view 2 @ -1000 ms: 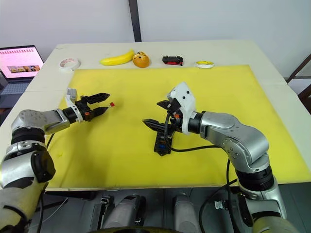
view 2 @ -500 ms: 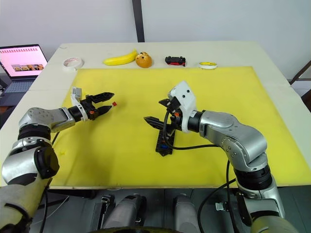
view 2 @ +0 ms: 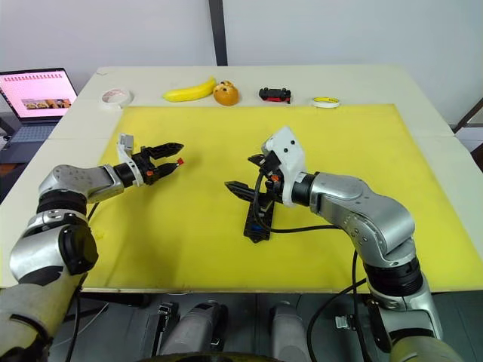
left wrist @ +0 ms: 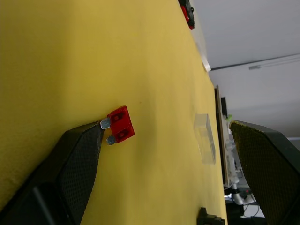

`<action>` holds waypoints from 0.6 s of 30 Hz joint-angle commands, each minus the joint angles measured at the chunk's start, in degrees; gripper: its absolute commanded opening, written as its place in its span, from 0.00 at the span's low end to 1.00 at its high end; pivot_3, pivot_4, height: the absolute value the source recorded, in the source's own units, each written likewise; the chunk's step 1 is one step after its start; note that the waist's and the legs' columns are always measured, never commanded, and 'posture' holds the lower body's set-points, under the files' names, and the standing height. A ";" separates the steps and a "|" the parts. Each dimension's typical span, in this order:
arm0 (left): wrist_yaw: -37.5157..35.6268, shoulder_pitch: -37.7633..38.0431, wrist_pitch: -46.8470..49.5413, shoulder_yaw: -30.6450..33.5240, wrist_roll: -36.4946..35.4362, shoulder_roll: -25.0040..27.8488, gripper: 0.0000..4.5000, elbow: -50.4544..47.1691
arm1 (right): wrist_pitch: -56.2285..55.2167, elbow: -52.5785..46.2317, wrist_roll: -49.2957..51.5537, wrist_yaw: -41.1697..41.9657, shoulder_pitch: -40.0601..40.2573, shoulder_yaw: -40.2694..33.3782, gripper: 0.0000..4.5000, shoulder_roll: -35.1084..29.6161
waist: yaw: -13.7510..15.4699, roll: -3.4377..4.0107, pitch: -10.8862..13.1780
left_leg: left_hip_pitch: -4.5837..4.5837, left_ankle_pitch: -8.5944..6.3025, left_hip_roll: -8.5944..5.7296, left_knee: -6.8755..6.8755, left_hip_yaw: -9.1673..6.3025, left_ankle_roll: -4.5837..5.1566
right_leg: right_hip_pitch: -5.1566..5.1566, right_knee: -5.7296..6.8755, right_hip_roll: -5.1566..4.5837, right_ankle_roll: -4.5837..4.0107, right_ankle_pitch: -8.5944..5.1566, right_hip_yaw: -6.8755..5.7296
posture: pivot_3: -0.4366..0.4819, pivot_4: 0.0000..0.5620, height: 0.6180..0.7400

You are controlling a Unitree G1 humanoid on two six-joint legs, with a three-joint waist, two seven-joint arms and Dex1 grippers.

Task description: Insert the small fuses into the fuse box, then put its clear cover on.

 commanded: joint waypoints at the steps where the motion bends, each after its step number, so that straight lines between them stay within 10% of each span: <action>1: 0.42 -0.39 0.92 -0.72 0.43 -2.89 1.00 1.41 | -0.44 -2.03 -0.12 -0.32 -1.11 -0.37 0.98 0.33 | 0.02 0.00 0.00 | 0.00 0.00 -0.01 0.00 -0.02 0.00 | 0.00 0.00 -0.01 0.00 0.00 0.00 | 0.48 0.27 1.00; 8: 1.81 -0.06 1.81 0.63 -0.53 -3.55 1.00 0.99 | -0.44 -1.73 -0.02 -0.25 -1.64 -0.20 0.98 0.17 | 0.06 0.00 0.00 | 0.00 0.01 -0.06 0.00 -0.06 0.02 | 0.02 0.00 -0.03 0.00 0.00 -0.02 | 0.48 0.27 1.00; 12: 2.56 0.08 1.56 0.70 -0.26 -4.24 0.73 0.27 | -0.31 -1.78 -0.02 0.06 -1.57 -0.13 1.00 -0.24 | 0.07 -0.01 0.00 | -0.01 0.01 -0.07 0.00 -0.08 0.02 | 0.02 0.00 -0.04 0.00 0.00 -0.02 | 0.48 0.27 1.00; 18: 3.72 0.45 0.48 0.63 0.34 -4.27 0.73 0.63 | -0.39 -1.91 -0.16 0.14 -1.23 0.05 1.00 -0.32 | -0.15 -0.01 0.00 | -0.01 0.00 -0.09 0.00 -0.08 0.04 | 0.01 -0.01 -0.06 0.00 0.00 -0.02 | 0.48 0.27 1.00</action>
